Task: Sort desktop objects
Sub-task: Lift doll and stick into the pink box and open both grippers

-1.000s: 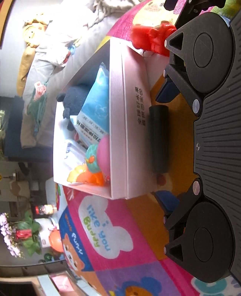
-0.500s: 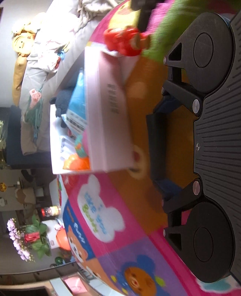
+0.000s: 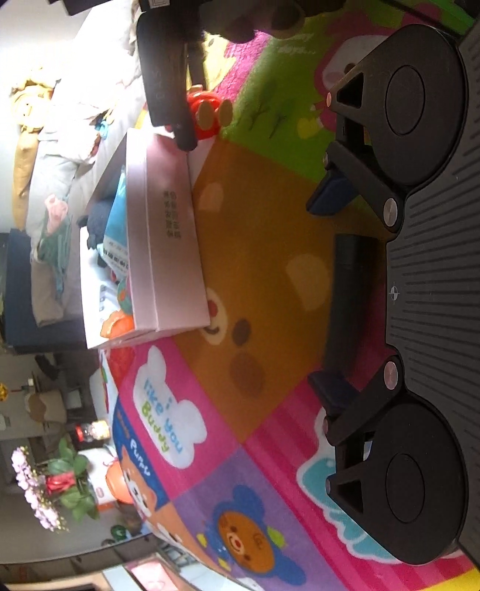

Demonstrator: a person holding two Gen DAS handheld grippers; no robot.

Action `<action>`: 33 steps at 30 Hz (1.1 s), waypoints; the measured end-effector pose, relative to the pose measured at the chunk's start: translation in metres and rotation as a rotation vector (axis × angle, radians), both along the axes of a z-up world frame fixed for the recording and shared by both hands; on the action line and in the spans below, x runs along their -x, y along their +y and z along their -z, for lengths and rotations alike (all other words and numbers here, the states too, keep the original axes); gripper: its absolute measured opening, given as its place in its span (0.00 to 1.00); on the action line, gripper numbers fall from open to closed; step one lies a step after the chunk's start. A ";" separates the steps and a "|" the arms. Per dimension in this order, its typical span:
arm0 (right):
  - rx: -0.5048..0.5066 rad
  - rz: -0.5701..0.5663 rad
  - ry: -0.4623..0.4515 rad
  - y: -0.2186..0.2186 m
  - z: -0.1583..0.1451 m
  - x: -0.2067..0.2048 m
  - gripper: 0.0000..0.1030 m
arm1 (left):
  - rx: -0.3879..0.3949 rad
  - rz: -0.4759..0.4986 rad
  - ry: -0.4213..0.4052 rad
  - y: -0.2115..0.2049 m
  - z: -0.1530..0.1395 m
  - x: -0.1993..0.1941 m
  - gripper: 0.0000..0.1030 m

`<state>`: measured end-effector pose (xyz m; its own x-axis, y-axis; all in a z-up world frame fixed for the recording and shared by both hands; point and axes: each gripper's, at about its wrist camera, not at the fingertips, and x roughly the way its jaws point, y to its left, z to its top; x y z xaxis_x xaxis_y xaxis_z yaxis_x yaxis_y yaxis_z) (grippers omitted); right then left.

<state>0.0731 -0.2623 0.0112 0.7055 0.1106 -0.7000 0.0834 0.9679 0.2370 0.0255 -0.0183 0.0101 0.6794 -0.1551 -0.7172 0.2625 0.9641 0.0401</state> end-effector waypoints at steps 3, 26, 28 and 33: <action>0.022 -0.075 -0.014 0.006 -0.004 0.007 0.68 | -0.011 0.009 0.001 0.000 -0.001 0.008 0.92; 0.116 -0.438 -0.017 0.045 -0.055 0.078 0.61 | 0.075 0.000 -0.049 0.018 -0.007 0.019 0.94; 0.124 -0.444 -0.005 0.048 -0.051 0.079 0.61 | 0.072 0.012 -0.054 0.013 -0.006 0.017 0.94; 0.126 -0.474 -0.002 0.049 -0.052 0.087 0.61 | 0.022 0.012 -0.066 0.004 -0.004 0.011 0.77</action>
